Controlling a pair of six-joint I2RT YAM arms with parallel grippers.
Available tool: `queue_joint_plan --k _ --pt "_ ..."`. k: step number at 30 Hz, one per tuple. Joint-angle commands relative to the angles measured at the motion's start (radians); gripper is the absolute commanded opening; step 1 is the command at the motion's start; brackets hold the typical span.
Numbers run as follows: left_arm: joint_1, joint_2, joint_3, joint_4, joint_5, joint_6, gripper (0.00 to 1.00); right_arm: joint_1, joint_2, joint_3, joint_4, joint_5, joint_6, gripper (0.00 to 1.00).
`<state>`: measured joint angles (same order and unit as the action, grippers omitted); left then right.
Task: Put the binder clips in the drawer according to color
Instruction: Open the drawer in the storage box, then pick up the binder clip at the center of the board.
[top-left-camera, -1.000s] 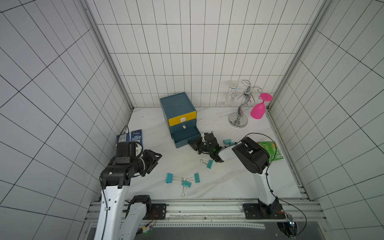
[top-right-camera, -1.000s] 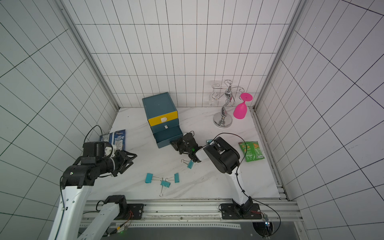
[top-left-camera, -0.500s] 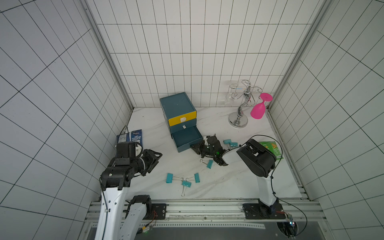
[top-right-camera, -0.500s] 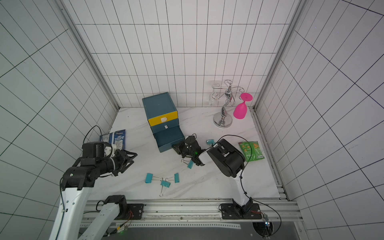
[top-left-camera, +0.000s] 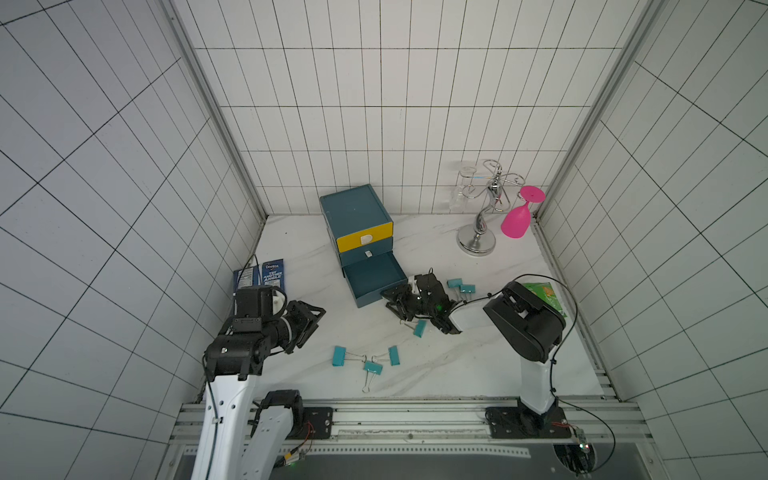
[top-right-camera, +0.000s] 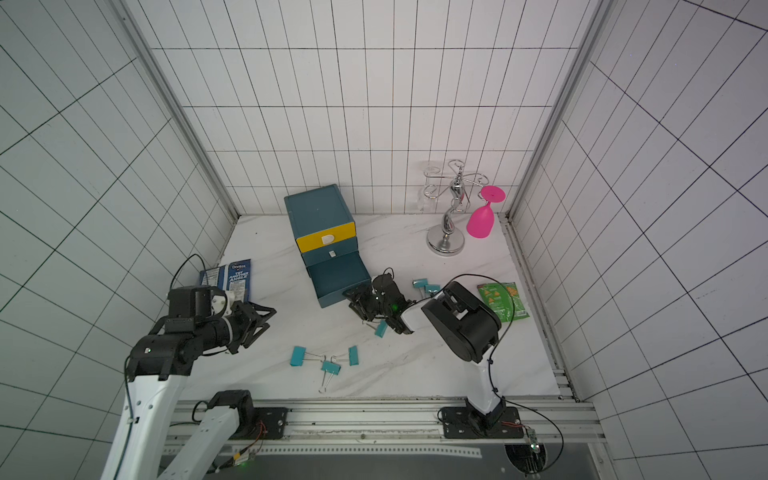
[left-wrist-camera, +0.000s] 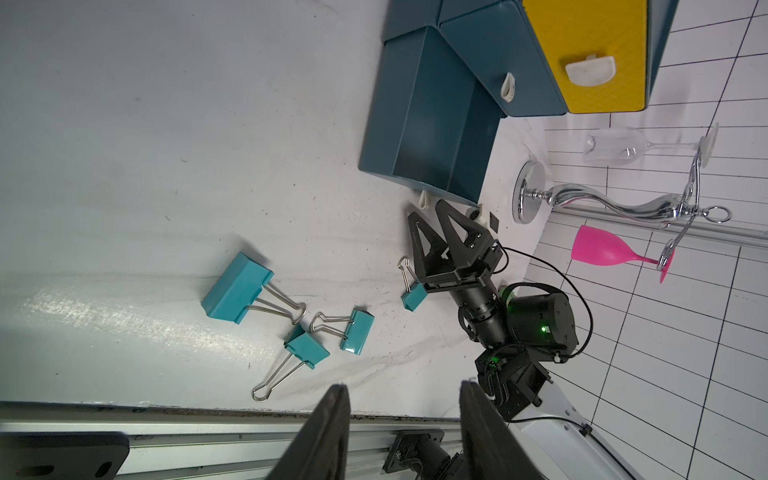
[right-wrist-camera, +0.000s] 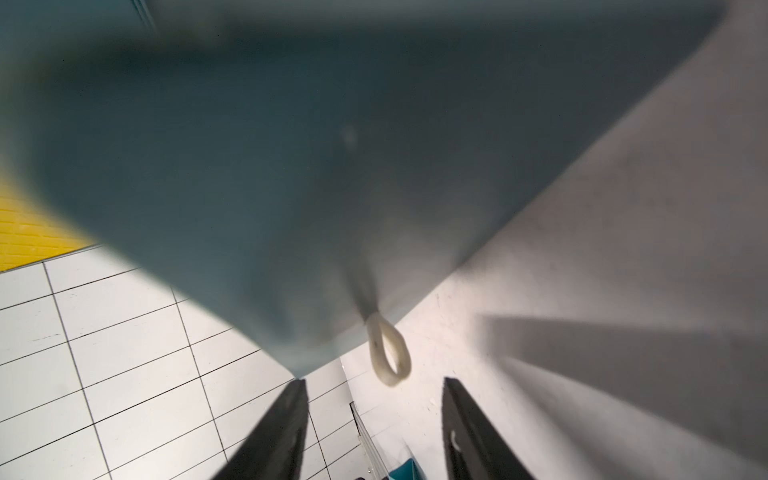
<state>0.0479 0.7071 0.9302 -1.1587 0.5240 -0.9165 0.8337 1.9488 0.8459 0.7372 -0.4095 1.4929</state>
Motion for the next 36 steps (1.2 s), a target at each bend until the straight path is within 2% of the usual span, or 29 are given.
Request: queue_joint_plan --k 1,6,9,15,19,23,27,30,36 --pt "0.003 -0.009 -0.008 0.046 0.003 -0.001 0.47 0.008 -0.077 -0.019 -0.082 -0.022 -0.068 0.59" --pt "0.001 -0.005 -0.016 0.06 -0.012 0.008 0.47 0.002 -0.189 -0.023 -0.252 -0.043 -0.176 0.6" --pt "0.001 0.0 -0.023 0.062 -0.027 0.023 0.47 -0.004 -0.273 0.015 -0.493 -0.04 -0.315 0.62" --pt "-0.026 0.039 -0.058 0.09 -0.046 0.033 0.46 -0.005 -0.406 0.151 -1.06 0.103 -0.691 0.69" --pt "-0.13 0.067 -0.077 0.148 -0.113 -0.007 0.47 -0.021 -0.449 0.174 -1.257 0.192 -0.851 0.72" --pt "-0.273 0.1 -0.081 0.195 -0.189 -0.06 0.47 -0.041 -0.446 0.177 -1.374 0.223 -0.949 0.72" --pt "-0.389 0.109 -0.099 0.226 -0.245 -0.108 0.47 -0.041 -0.449 0.156 -1.41 0.214 -1.028 0.73" --pt "-0.424 0.1 -0.131 0.246 -0.251 -0.139 0.46 -0.041 -0.433 0.148 -1.408 0.199 -1.065 0.73" --pt "-0.43 0.073 -0.143 0.239 -0.253 -0.15 0.47 -0.041 -0.334 0.215 -1.385 0.142 -1.134 0.73"
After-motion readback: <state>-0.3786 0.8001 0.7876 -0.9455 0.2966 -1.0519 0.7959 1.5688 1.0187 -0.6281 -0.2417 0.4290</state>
